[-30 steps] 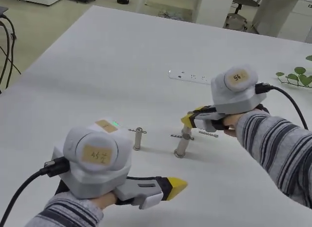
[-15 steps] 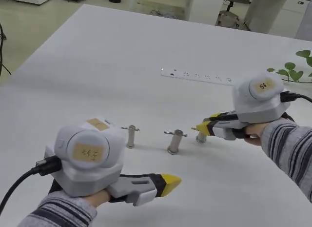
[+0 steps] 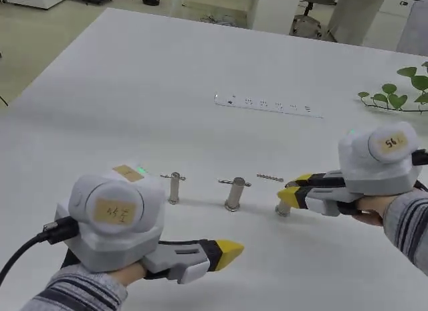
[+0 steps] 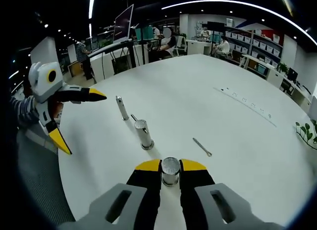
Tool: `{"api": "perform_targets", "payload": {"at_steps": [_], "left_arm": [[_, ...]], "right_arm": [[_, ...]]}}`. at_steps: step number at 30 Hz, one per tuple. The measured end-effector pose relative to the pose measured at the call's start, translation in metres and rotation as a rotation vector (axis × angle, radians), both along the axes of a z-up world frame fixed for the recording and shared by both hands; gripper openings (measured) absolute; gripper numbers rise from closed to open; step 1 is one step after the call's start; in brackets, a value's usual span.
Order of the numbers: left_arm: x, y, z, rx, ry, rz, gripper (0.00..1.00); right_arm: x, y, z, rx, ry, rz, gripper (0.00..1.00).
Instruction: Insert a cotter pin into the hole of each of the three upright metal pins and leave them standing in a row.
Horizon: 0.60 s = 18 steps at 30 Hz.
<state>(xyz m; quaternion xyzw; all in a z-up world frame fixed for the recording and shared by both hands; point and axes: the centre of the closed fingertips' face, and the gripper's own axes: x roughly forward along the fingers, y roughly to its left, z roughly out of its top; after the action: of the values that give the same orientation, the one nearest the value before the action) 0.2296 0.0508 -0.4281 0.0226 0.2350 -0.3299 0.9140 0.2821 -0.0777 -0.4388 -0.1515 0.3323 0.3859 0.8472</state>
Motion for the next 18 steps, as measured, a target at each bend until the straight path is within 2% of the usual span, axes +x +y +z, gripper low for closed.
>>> {"api": "perform_targets", "payload": {"at_steps": [8, 18], "left_arm": [[-0.001, -0.002, -0.001, 0.004, 0.004, -0.007, 0.97], [-0.002, -0.001, -0.003, 0.01, 0.009, -0.004, 0.97]], "right_arm": [[-0.018, 0.009, -0.001, -0.017, -0.012, 0.021, 0.08], [-0.032, 0.025, -0.005, 0.019, -0.001, 0.028, 0.08]]}}
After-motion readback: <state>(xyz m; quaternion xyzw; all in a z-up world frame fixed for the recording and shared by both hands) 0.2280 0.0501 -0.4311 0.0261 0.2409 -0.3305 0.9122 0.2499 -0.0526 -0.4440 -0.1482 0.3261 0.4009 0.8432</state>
